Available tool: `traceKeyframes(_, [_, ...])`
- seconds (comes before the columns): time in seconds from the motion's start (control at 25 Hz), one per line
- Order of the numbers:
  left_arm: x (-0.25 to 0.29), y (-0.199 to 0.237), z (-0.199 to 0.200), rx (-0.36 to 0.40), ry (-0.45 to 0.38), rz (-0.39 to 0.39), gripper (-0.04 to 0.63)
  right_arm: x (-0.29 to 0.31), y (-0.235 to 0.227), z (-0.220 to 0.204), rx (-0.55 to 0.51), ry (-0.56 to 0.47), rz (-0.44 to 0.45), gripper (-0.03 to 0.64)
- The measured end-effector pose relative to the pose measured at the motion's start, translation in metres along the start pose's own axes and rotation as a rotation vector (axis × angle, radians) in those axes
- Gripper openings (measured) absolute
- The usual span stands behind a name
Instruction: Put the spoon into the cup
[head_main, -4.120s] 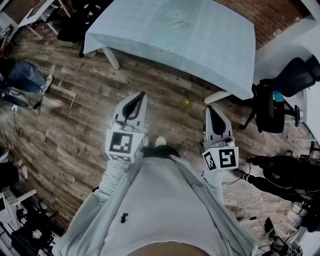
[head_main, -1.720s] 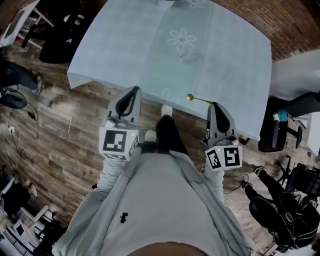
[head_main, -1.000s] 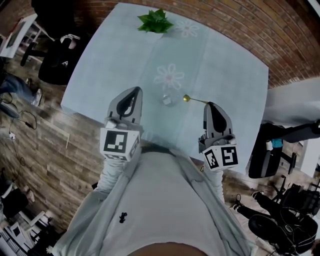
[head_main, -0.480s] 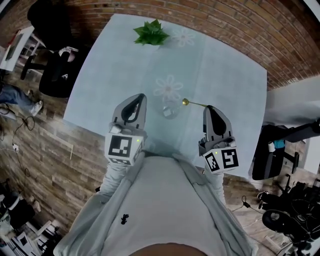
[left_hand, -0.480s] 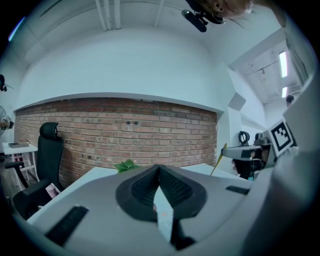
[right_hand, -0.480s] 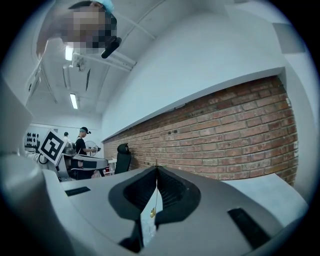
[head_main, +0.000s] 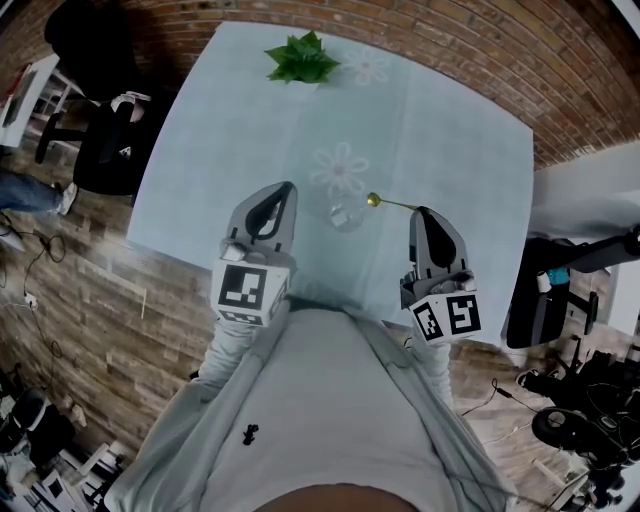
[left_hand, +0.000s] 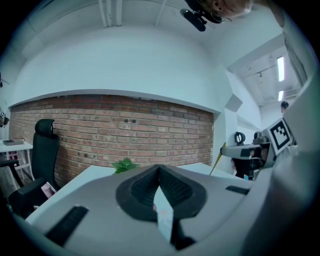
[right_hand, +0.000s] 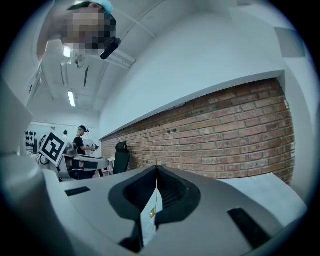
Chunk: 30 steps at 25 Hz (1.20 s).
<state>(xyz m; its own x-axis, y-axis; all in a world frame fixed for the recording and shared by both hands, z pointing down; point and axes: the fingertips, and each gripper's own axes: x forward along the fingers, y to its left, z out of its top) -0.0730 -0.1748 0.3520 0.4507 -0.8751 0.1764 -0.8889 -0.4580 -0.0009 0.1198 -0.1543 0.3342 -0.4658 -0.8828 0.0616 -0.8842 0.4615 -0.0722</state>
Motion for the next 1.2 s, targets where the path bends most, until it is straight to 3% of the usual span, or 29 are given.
traceKeyframes(0.76, [0.009,-0.014,-0.04,-0.054,0.075,-0.035,0.02,0.02,0.012,-0.053,0.075,0.104,0.041,0.02])
traceKeyframes(1.2, [0.022,-0.014,-0.065,-0.066,0.123,-0.073,0.02,0.038,0.025,-0.108,0.156,0.206,0.064,0.02])
